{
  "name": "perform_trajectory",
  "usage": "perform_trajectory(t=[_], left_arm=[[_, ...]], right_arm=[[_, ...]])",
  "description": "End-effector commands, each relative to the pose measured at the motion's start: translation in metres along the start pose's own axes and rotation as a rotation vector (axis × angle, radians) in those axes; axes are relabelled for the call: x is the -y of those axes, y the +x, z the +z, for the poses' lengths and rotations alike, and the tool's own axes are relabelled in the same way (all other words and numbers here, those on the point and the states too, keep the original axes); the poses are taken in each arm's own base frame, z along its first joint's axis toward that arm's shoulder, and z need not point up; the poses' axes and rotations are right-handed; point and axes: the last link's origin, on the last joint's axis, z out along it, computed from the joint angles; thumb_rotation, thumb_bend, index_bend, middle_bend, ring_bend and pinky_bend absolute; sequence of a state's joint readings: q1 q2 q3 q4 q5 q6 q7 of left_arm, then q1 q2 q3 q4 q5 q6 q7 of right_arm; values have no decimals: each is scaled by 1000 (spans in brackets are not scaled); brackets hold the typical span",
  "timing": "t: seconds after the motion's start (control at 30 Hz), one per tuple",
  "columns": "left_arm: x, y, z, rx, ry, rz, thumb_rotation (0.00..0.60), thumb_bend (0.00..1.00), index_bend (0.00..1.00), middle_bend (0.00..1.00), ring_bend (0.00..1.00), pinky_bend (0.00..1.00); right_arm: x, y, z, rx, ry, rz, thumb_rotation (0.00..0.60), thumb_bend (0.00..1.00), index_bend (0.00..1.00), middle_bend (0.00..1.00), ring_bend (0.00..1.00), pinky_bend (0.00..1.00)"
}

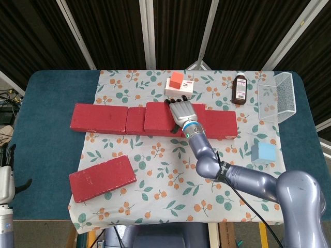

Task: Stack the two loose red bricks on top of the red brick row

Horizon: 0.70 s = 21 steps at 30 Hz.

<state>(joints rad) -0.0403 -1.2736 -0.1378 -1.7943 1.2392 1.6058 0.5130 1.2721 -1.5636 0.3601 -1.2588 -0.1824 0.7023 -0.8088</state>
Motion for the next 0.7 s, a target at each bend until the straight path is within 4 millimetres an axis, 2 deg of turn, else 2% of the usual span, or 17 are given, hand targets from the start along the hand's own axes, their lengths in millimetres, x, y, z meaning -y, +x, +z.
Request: perform_trajectory(t=[0.03,0.43,0.7], left_arm=[[-1,0,0,0,4,3,600,2,57,0,0,79],[-4,-3,-2,1,15,26,600,3,56,0,0,79],[-5,-5,-2,4,16,36,600,3,57,0,0,79]], right_arm=[[-2,-1,6,16,3,3,600,119,404,396,329,0],[-11,0,20,38,-2,-2,600,119,404,396,329,0],[-16,0,21,35,-6,2,600,119,404,396,329,0]])
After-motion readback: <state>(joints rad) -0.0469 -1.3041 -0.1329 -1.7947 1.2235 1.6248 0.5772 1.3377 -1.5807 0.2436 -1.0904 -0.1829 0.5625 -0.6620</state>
